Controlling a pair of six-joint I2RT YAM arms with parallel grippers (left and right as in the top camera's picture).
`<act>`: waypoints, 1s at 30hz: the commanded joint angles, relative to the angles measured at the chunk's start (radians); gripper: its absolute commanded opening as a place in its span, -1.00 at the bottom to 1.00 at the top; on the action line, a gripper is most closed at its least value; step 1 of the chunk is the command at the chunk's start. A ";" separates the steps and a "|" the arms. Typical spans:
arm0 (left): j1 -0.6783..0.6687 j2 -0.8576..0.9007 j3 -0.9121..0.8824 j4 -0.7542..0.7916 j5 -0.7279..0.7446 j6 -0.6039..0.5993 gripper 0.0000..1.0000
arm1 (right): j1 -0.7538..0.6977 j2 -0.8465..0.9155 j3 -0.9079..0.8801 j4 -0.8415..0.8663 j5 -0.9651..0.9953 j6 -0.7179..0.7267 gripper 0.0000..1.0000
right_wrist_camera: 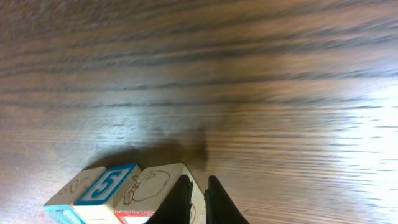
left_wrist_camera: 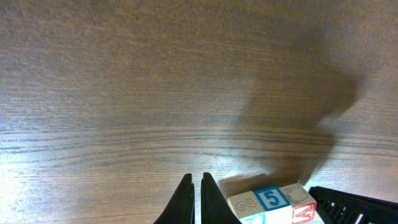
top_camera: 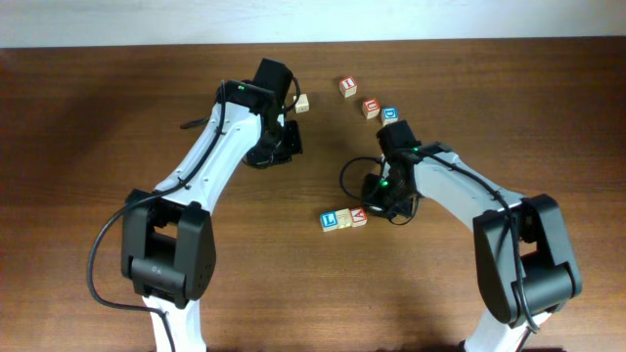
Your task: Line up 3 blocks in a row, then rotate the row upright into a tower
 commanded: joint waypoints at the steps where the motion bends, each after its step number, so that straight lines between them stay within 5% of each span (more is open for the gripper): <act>1: -0.018 0.012 -0.004 -0.024 -0.011 -0.012 -0.90 | 0.043 0.008 -0.004 0.005 -0.009 0.038 -0.78; 5: 0.022 0.012 -0.004 -0.032 -0.063 0.053 -0.83 | 0.027 0.008 0.024 0.005 -0.010 -0.031 -0.74; 8: 0.155 0.012 -0.003 -0.010 -0.052 0.078 -0.98 | 0.025 0.008 0.146 -0.066 -0.009 -0.188 -0.42; 10: 0.226 0.012 -0.003 0.014 -0.052 0.078 -0.97 | 0.051 0.008 0.216 -0.079 -0.007 -0.271 -0.37; 18: 0.272 0.012 -0.004 0.048 -0.056 0.108 -0.93 | 0.264 0.043 0.216 0.014 0.301 -0.114 -0.35; 30: 0.264 0.012 -0.004 0.049 -0.055 0.108 -0.93 | 0.338 0.102 0.216 -0.017 0.299 -0.045 -0.38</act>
